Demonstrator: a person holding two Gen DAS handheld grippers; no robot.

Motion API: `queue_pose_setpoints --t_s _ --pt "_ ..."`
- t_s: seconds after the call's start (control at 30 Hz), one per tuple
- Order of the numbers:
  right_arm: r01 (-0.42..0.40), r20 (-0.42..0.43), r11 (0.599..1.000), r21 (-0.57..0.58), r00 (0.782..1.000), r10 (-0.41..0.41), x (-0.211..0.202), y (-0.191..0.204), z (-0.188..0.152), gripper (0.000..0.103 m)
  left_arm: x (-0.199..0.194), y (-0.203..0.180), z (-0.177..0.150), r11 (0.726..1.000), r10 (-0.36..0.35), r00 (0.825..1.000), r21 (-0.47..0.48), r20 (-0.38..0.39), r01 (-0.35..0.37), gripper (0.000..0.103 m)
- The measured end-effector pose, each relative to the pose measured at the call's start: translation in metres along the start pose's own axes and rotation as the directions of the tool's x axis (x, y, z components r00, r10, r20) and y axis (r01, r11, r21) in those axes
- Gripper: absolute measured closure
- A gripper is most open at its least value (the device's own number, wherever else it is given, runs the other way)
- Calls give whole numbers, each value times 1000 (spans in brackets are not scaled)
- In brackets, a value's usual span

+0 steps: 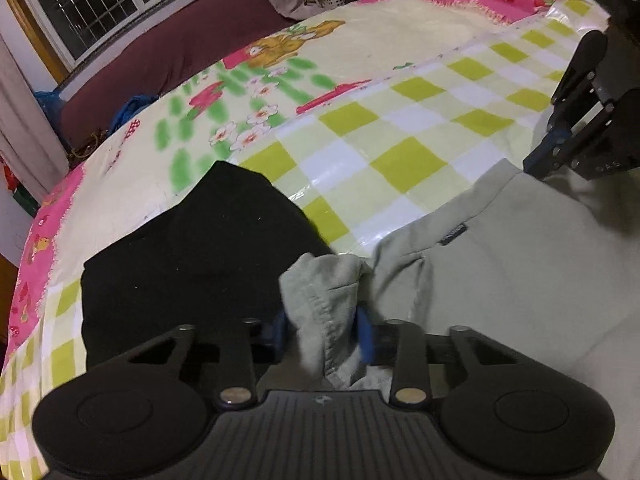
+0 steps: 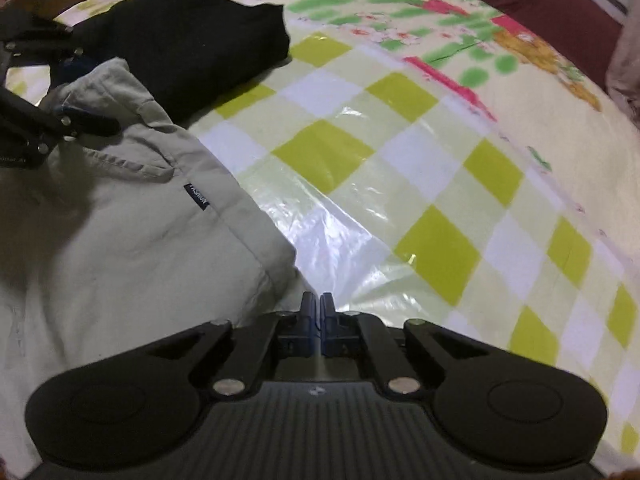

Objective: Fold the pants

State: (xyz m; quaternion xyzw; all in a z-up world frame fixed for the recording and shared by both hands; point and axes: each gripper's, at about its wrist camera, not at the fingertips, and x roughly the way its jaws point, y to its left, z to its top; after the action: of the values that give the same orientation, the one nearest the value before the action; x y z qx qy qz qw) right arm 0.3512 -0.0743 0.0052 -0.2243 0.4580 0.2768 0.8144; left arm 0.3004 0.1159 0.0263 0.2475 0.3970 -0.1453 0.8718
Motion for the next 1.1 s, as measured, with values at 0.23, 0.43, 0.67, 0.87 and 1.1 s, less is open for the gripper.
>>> queue_pose_setpoints --t_s 0.23,0.43,0.67,0.87,1.1 --pt "2 193 995 103 981 -22 -118 18 -39 102 -88 -7 -31 999 -6 994 -32 110 10 68" --pt "-22 239 992 127 971 -9 -196 82 -123 102 -174 -40 -116 997 -1 988 -80 157 14 65" --pt "-73 105 961 267 993 46 -153 139 -193 102 -171 -78 -180 992 29 998 -123 49 -23 64" --pt "37 116 992 122 992 -51 -156 173 -185 96 -184 -78 -187 987 71 993 -147 94 -57 63" --pt "130 140 984 124 979 -147 -152 150 -174 54 -195 -75 -189 981 63 988 -190 141 -35 63"
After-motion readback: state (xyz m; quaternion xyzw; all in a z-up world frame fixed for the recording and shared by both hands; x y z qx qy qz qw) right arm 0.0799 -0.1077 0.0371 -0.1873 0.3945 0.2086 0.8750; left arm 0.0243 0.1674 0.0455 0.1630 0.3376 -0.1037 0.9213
